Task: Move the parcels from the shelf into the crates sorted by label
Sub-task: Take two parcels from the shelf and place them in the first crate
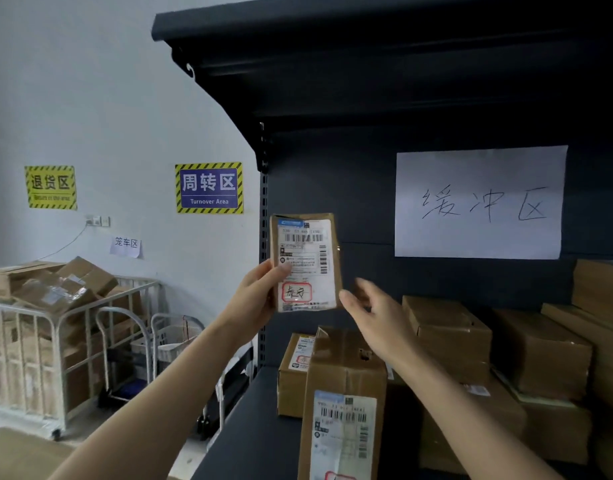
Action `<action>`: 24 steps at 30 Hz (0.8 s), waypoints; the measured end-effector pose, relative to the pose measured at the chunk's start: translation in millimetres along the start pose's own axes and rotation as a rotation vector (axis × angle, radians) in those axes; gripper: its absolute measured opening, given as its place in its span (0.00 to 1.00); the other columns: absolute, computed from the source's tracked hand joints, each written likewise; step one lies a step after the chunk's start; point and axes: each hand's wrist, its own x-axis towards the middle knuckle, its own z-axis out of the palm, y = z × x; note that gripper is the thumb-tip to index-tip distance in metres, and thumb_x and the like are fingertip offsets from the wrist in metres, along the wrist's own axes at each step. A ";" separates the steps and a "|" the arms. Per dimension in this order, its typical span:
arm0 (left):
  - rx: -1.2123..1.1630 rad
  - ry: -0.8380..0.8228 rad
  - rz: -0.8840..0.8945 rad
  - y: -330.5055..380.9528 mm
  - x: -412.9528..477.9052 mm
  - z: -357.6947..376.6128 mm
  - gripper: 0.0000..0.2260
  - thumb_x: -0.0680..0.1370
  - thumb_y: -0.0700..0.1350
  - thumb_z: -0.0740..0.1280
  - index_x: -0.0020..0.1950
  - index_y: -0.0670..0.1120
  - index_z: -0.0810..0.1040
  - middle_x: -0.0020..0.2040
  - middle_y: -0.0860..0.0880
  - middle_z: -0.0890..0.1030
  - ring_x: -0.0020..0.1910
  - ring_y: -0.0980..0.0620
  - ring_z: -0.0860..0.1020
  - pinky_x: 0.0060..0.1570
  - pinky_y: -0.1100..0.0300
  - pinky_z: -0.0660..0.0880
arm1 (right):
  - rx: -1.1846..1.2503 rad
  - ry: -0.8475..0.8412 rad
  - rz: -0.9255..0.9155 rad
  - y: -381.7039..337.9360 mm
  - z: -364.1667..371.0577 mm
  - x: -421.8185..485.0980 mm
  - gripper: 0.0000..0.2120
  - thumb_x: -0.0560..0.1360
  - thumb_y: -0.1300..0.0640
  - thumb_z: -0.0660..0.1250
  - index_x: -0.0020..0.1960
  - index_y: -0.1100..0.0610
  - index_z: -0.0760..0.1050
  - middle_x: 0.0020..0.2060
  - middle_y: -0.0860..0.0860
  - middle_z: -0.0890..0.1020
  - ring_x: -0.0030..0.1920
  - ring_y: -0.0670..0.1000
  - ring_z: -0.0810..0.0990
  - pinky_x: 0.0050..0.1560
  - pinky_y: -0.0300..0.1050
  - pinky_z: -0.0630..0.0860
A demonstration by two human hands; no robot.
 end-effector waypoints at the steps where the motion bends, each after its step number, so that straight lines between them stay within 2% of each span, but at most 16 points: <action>1: 0.000 -0.018 -0.002 -0.8 -2.3 7.8 0.17 0.75 0.48 0.63 0.61 0.42 0.72 0.50 0.43 0.82 0.46 0.49 0.83 0.45 0.59 0.81 | 0.036 -0.015 -0.008 -1.7 -1.9 -2.1 0.21 0.78 0.47 0.58 0.69 0.53 0.66 0.66 0.49 0.74 0.63 0.46 0.74 0.50 0.30 0.73; 2: 0.016 -0.031 -0.005 -1.4 -4.4 16.2 0.15 0.76 0.47 0.62 0.62 0.43 0.72 0.51 0.44 0.82 0.46 0.49 0.83 0.44 0.59 0.81 | 0.070 -0.016 -0.016 -2.6 -4.7 -4.4 0.19 0.78 0.48 0.58 0.67 0.53 0.67 0.64 0.49 0.76 0.60 0.45 0.76 0.44 0.27 0.73; 4: 0.072 -0.042 -0.009 -2.5 -6.8 30.4 0.13 0.79 0.46 0.60 0.63 0.47 0.72 0.53 0.45 0.82 0.48 0.50 0.83 0.46 0.58 0.81 | 0.109 0.019 -0.013 -3.0 -13.5 -8.5 0.17 0.78 0.50 0.59 0.66 0.53 0.69 0.62 0.50 0.78 0.57 0.45 0.77 0.41 0.28 0.74; 7: 0.197 -0.020 0.022 -3.2 -10.0 47.3 0.11 0.79 0.46 0.61 0.61 0.50 0.74 0.50 0.50 0.84 0.48 0.52 0.83 0.48 0.58 0.81 | 0.117 0.080 -0.004 0.9 -29.6 -17.8 0.17 0.78 0.53 0.61 0.66 0.53 0.68 0.62 0.50 0.77 0.60 0.48 0.77 0.43 0.30 0.74; 10: 0.240 -0.007 0.046 -4.9 -15.2 66.5 0.09 0.78 0.44 0.62 0.58 0.51 0.76 0.47 0.53 0.84 0.47 0.54 0.84 0.47 0.59 0.81 | 0.091 0.118 -0.004 5.8 -45.5 -31.5 0.18 0.78 0.53 0.61 0.67 0.52 0.67 0.63 0.49 0.76 0.61 0.47 0.76 0.48 0.33 0.74; 13: 0.279 -0.025 0.051 -7.7 -24.7 88.6 0.12 0.78 0.45 0.63 0.62 0.50 0.75 0.49 0.51 0.84 0.49 0.52 0.84 0.50 0.55 0.81 | 0.067 0.163 0.007 13.9 -60.7 -47.9 0.19 0.78 0.55 0.61 0.68 0.53 0.67 0.63 0.49 0.76 0.60 0.45 0.75 0.48 0.30 0.72; 17: 0.398 -0.051 0.064 -16.6 -47.6 120.1 0.17 0.78 0.45 0.64 0.66 0.51 0.72 0.51 0.54 0.83 0.48 0.56 0.83 0.48 0.61 0.81 | 0.065 0.178 0.056 32.7 -80.1 -77.5 0.19 0.78 0.54 0.62 0.68 0.52 0.67 0.62 0.48 0.77 0.60 0.46 0.76 0.54 0.36 0.75; 21: 0.579 -0.091 0.142 -38.0 -74.9 145.4 0.19 0.78 0.44 0.64 0.68 0.52 0.69 0.56 0.55 0.81 0.53 0.60 0.81 0.52 0.63 0.79 | 0.091 0.168 0.096 51.3 -93.9 -112.1 0.19 0.77 0.57 0.63 0.67 0.51 0.67 0.55 0.42 0.76 0.53 0.39 0.75 0.43 0.24 0.73; 24: 0.616 -0.094 0.128 -56.1 -88.9 153.1 0.19 0.77 0.42 0.65 0.68 0.51 0.70 0.56 0.57 0.80 0.54 0.61 0.79 0.53 0.67 0.77 | 0.082 0.159 0.147 65.6 -96.6 -133.1 0.17 0.76 0.57 0.65 0.63 0.48 0.67 0.54 0.42 0.76 0.50 0.38 0.76 0.41 0.26 0.74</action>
